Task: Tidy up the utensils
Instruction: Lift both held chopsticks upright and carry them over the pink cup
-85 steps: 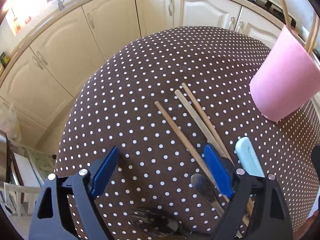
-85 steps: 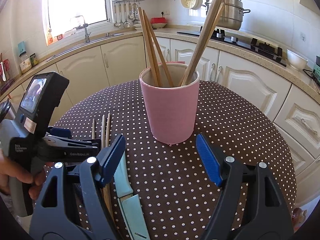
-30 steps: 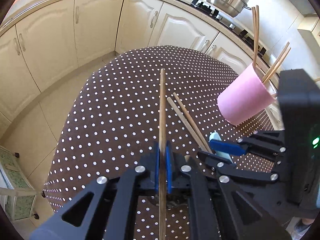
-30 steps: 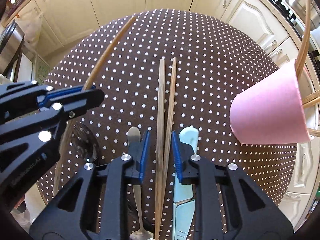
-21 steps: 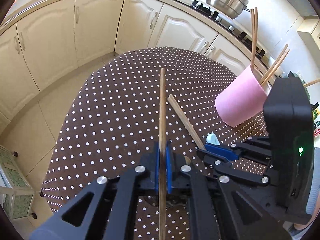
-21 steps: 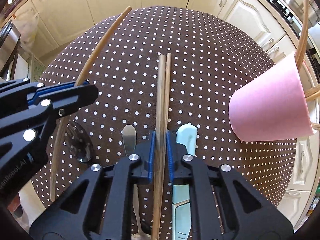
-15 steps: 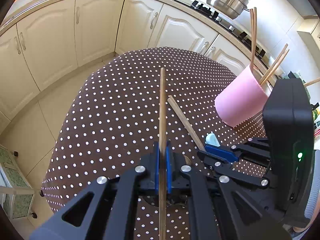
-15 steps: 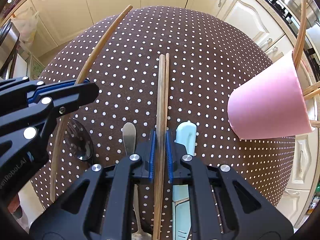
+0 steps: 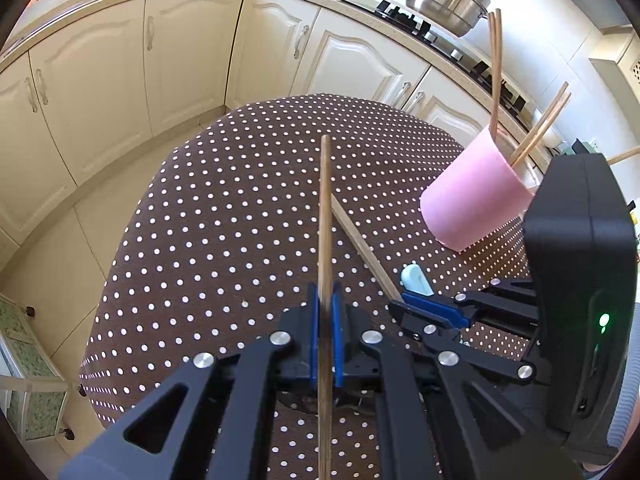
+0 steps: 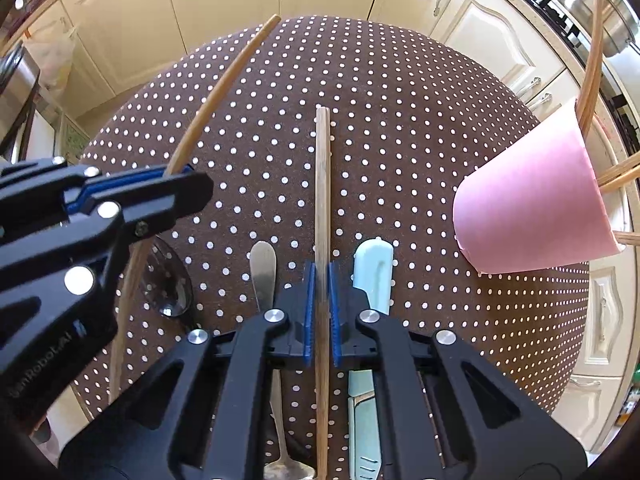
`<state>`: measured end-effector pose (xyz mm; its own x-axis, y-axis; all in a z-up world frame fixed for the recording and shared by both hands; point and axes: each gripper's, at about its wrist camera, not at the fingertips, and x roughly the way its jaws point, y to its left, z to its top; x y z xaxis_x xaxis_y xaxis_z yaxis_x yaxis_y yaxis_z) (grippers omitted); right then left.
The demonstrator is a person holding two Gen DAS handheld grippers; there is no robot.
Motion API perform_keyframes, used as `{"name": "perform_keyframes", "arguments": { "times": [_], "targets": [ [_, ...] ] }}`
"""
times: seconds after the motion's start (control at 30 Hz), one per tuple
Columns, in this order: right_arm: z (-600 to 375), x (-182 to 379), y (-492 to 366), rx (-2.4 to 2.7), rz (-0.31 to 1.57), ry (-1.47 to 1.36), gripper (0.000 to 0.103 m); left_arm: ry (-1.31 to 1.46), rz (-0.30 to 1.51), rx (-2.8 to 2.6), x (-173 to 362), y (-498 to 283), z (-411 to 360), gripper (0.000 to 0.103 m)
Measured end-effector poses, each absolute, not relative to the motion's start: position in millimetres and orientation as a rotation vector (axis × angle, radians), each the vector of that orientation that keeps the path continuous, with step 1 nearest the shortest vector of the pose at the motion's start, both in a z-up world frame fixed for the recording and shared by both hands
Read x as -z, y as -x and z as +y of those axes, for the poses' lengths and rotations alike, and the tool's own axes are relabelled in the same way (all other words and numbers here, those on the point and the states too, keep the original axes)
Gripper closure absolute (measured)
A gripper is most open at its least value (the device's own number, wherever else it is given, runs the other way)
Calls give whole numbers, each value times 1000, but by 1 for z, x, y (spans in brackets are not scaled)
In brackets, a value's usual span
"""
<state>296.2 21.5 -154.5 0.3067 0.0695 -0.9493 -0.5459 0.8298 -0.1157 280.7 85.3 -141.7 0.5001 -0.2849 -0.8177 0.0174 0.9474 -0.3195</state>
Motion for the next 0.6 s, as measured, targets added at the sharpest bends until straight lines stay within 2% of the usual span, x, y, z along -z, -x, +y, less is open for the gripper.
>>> {"name": "perform_keyframes", "arguments": {
  "times": [0.3,0.6],
  "targets": [
    [2,143,-293,-461,1170,399,96,283,1017,200,133,-278,79,97],
    [-56,90,-270,-554,968,169,96,302,864,280,88,-259,64,97]
  ]
}}
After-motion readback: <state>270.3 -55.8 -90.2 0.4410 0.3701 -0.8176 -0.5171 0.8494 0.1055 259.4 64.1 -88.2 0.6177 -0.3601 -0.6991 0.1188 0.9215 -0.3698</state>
